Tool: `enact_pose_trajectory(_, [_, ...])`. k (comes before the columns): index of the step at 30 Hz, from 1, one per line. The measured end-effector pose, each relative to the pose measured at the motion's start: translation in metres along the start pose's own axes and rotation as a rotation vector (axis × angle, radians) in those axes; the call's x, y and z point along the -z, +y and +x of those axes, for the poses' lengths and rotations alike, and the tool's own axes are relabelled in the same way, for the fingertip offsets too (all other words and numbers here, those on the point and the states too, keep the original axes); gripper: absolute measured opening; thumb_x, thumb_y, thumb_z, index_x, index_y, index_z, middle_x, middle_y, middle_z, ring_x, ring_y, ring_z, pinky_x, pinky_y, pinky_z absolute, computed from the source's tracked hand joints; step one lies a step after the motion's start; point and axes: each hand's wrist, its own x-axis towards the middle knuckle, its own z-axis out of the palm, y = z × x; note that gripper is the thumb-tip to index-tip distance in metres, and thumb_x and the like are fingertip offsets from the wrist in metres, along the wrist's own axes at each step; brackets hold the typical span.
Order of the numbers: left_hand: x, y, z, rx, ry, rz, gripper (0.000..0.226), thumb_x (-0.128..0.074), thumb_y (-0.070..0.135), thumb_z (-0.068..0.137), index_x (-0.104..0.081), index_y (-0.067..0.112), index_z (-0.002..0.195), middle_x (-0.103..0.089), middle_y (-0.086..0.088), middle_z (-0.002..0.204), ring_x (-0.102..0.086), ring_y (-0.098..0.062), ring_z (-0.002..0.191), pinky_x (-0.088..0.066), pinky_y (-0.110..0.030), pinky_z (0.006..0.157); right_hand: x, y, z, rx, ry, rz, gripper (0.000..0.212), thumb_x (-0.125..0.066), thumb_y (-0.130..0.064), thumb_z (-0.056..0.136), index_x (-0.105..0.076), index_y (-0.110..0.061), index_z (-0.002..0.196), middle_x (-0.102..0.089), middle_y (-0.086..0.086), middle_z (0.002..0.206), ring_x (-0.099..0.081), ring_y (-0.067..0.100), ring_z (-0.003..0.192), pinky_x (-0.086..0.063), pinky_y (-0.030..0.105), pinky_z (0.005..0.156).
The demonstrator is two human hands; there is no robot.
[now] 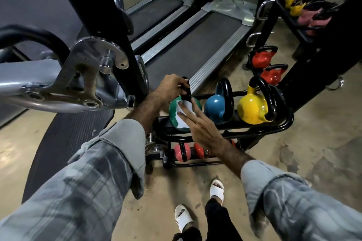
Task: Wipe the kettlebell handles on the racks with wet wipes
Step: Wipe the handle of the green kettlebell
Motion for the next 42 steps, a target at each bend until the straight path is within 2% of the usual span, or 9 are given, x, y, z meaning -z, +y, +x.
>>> enact_pose_trajectory(6, [-0.005,-0.003,0.0,0.008,0.02,-0.033,0.028,-0.077,0.005,0.075,-0.075,0.012,0.102,-0.07,-0.01,0.114,-0.064,-0.02,0.11,-0.051,-0.029,0.095,-0.006,-0.014,-0.04,-0.046,0.048,0.307,0.069,-0.035,0.016,0.078,-0.048,-0.007,0.142,-0.032,0.004,0.156,-0.034,0.027,0.143,-0.051,0.034,0.1])
enact_pose_trajectory(10, [-0.006,-0.006,0.001,0.01,0.026,-0.026,0.028,-0.078,0.007,0.075,-0.075,0.014,0.102,-0.07,-0.009,0.114,-0.065,-0.021,0.107,-0.051,-0.031,0.095,0.026,-0.026,-0.026,-0.679,0.392,0.917,0.048,-0.051,0.009,0.088,-0.063,-0.019,0.125,-0.064,-0.01,0.125,-0.059,-0.002,0.116,-0.048,0.02,0.098])
enact_pose_trajectory(15, [-0.009,-0.006,0.0,0.034,0.035,-0.056,0.026,-0.078,0.007,0.075,-0.076,0.016,0.1,-0.07,-0.006,0.113,-0.065,-0.019,0.105,-0.053,-0.032,0.093,0.038,-0.005,0.001,-1.156,0.449,1.047,0.019,-0.06,-0.013,0.093,-0.073,-0.019,0.106,-0.07,0.001,0.102,-0.064,0.01,0.089,-0.05,0.021,0.072])
enact_pose_trajectory(19, [-0.009,-0.007,-0.001,0.033,0.055,-0.05,0.024,-0.072,0.003,0.078,-0.076,0.018,0.097,-0.073,-0.003,0.107,-0.067,-0.017,0.099,-0.054,-0.03,0.091,0.054,-0.002,0.017,-0.702,0.341,0.661,0.03,-0.051,-0.004,0.086,-0.073,-0.013,0.104,-0.067,0.001,0.112,-0.06,0.007,0.104,-0.051,0.022,0.091])
enact_pose_trajectory(22, [-0.01,-0.01,-0.001,0.04,0.058,-0.04,0.025,-0.066,0.002,0.081,-0.077,0.021,0.093,-0.074,-0.002,0.1,-0.069,-0.015,0.091,-0.056,-0.033,0.087,0.049,-0.003,0.009,-0.341,0.048,0.552,0.048,-0.044,-0.004,0.083,-0.06,-0.006,0.129,-0.047,0.008,0.146,-0.049,0.016,0.129,-0.042,0.029,0.109])
enact_pose_trajectory(27, [-0.012,-0.013,0.001,0.043,0.048,-0.09,0.029,-0.068,-0.005,0.079,-0.076,0.016,0.097,-0.072,-0.004,0.107,-0.068,-0.014,0.097,-0.055,-0.029,0.09,0.032,0.003,-0.016,-0.096,-0.211,0.253,0.09,-0.056,0.019,0.07,-0.028,-0.008,0.151,0.0,0.001,0.165,-0.052,0.029,0.128,-0.058,0.026,0.082])
enact_pose_trajectory(34, [-0.016,-0.018,0.006,0.062,0.035,-0.12,0.026,-0.071,0.001,0.08,-0.075,0.019,0.098,-0.068,-0.005,0.119,-0.064,-0.016,0.11,-0.052,-0.033,0.097,0.034,0.008,-0.008,-0.025,-0.102,0.193,0.079,-0.061,0.019,0.073,-0.04,-0.006,0.145,-0.017,0.009,0.159,-0.05,0.032,0.13,-0.056,0.035,0.092])
enact_pose_trajectory(37, [-0.016,-0.019,0.005,0.039,0.043,-0.162,0.026,-0.068,-0.003,0.081,-0.076,0.015,0.098,-0.067,-0.006,0.121,-0.062,-0.013,0.114,-0.051,-0.032,0.099,0.039,0.014,-0.003,0.022,-0.025,0.175,0.072,-0.069,0.019,0.069,-0.054,-0.006,0.135,-0.042,0.013,0.149,-0.058,0.03,0.123,-0.054,0.036,0.094])
enact_pose_trajectory(42, [-0.014,-0.019,0.005,0.035,0.049,-0.151,0.024,-0.07,0.001,0.081,-0.076,0.018,0.096,-0.068,-0.004,0.12,-0.063,-0.012,0.111,-0.05,-0.028,0.099,0.039,0.029,0.026,-0.038,0.139,0.091,0.026,-0.071,-0.023,0.085,-0.069,-0.016,0.11,-0.067,0.006,0.111,-0.06,0.024,0.099,-0.055,0.039,0.083])
